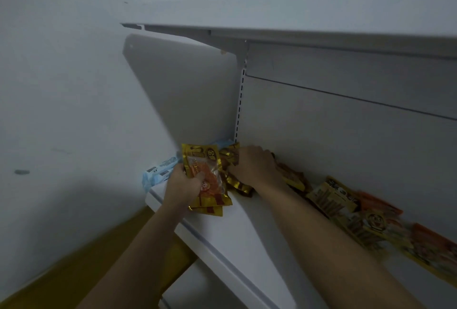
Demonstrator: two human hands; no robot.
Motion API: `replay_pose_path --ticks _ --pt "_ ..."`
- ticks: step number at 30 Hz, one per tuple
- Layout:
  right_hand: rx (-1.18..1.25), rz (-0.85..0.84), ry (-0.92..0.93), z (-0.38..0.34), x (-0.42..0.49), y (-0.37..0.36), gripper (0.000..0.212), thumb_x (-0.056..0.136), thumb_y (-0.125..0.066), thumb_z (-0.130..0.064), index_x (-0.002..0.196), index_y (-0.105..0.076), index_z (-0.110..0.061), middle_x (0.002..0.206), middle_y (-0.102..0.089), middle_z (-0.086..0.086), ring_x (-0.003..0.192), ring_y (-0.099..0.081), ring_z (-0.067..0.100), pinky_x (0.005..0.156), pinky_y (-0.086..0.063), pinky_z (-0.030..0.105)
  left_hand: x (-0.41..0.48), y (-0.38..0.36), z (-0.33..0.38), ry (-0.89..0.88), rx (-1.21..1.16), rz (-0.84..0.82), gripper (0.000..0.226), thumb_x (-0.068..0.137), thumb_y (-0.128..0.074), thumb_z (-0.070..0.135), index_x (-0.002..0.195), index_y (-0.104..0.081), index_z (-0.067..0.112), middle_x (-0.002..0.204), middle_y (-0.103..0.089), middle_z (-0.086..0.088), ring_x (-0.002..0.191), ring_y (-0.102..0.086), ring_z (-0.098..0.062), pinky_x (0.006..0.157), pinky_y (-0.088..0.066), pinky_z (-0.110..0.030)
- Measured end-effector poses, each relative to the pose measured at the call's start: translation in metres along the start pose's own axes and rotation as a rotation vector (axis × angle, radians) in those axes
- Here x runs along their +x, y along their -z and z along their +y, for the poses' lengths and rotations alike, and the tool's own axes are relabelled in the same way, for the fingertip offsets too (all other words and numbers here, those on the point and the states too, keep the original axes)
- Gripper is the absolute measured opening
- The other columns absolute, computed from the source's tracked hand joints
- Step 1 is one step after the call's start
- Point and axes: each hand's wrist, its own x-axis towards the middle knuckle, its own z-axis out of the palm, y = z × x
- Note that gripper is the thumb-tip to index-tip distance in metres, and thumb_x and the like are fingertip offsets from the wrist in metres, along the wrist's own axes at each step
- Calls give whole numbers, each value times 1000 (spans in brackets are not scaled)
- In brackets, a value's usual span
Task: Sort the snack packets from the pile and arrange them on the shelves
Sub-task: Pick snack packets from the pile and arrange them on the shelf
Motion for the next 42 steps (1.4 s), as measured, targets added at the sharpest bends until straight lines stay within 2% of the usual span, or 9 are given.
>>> replay_pose_path --ticks 4,10,14,17,23,30,34,39,42 --pt "-57 16 -24 -8 11 -21 42 94 -53 -54 99 -67 -14 105 -65 3 100 -60 22 77 -39 31 5 9 -7 4 9 16 13 94 -63 21 101 -53 19 98 -63 -3 89 -61 -18 76 -49 -29" --pt "-18 34 -28 -7 11 -19 18 98 -49 -15 101 -66 -8 108 -66 8 100 -62 23 75 -46 28 3 15 -13 44 -55 22 23 98 -57 18 79 -47 26 82 -59 6 72 -54 -2 55 -40 -16" --pt "25 74 -58 0 3 2 16 96 -51 -14 101 -66 -9 102 -66 6 99 -64 23 70 -42 27 7 16 -14 69 -97 -28 15 99 -57 21 85 -54 27 87 -64 6 77 -61 -6 58 -46 -18" --pt "51 305 -82 2 -2 21 19 98 -46 -14 96 -65 -11 94 -66 6 87 -64 24 64 -36 28 8 17 -11 109 -137 -55 6 97 -59 24 103 -57 24 100 -69 -1 87 -67 -16 67 -55 -26" --pt "284 328 453 -9 -29 10 18 90 -53 -9 90 -71 -8 94 -68 8 84 -63 27 70 -52 38 7 20 -1 142 -308 -143 10 96 -60 17 105 -65 15 92 -75 -9 78 -74 -24 61 -59 -33" --pt "332 352 719 -6 -45 -3 12 61 -69 3 69 -73 -5 78 -72 10 67 -70 25 51 -56 29 3 26 -4 181 -367 -127 21 103 -47 26 113 -63 16 95 -75 -9 85 -73 -28 74 -59 -43" --pt "324 338 804 -11 -49 -7 16 75 -54 -3 71 -69 -6 78 -69 8 71 -67 26 54 -56 30 -1 30 -3 211 -355 -180 45 91 -60 52 117 -65 16 102 -75 -10 93 -73 -30 86 -58 -50" --pt "244 345 822 -12 -53 -20 15 77 -68 -12 89 -77 -13 108 -73 6 91 -69 22 65 -59 31 -3 37 -9 150 -259 -147 44 79 -81 26 117 -65 10 100 -75 -11 91 -72 -31 86 -58 -46" --pt "331 242 564 -1 -48 -19 26 80 -67 -21 105 -73 -23 112 -70 -1 100 -64 20 81 -53 29 -1 40 -11 158 -187 -60 45 80 -79 26 118 -57 17 104 -71 -7 95 -70 -28 89 -56 -48"
